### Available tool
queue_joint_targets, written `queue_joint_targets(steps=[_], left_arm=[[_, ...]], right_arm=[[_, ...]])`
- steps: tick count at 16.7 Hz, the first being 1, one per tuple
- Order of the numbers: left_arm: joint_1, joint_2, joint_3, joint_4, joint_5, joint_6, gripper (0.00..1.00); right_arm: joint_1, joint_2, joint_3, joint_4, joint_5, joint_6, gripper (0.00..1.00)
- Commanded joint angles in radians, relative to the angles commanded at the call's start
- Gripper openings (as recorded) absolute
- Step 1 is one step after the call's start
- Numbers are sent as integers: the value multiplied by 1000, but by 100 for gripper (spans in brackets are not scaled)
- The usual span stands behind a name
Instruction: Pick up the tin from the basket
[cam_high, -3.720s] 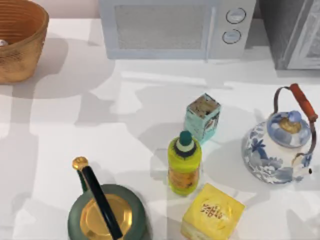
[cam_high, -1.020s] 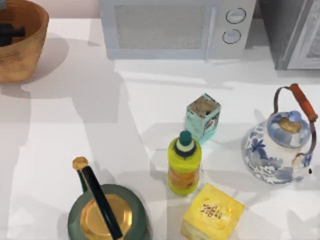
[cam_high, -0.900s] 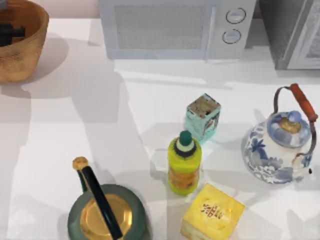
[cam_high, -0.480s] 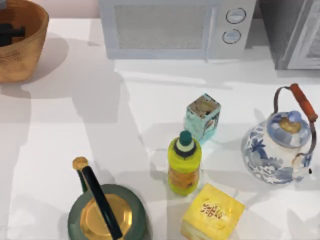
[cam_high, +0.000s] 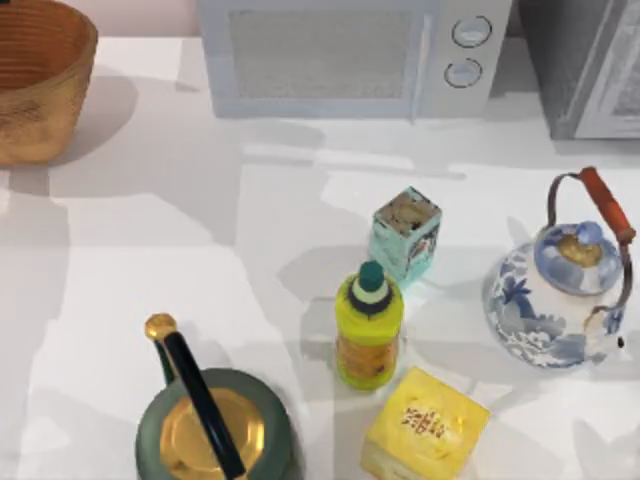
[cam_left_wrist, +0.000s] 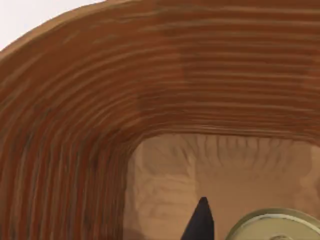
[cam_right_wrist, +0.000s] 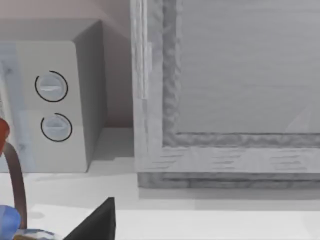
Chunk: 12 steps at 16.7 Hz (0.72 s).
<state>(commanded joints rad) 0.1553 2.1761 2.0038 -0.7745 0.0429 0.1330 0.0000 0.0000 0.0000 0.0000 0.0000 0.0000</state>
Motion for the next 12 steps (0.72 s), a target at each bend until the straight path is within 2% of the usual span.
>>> queue_joint_targets(steps=[6, 12], left_arm=[[-28, -728, -663, 307, -53, -49, 0], [-79, -1497, -1361, 572, -70, -94, 0]], right_arm=[[0, 0, 0, 0, 0, 0, 100], [0, 0, 0, 0, 0, 0, 100]])
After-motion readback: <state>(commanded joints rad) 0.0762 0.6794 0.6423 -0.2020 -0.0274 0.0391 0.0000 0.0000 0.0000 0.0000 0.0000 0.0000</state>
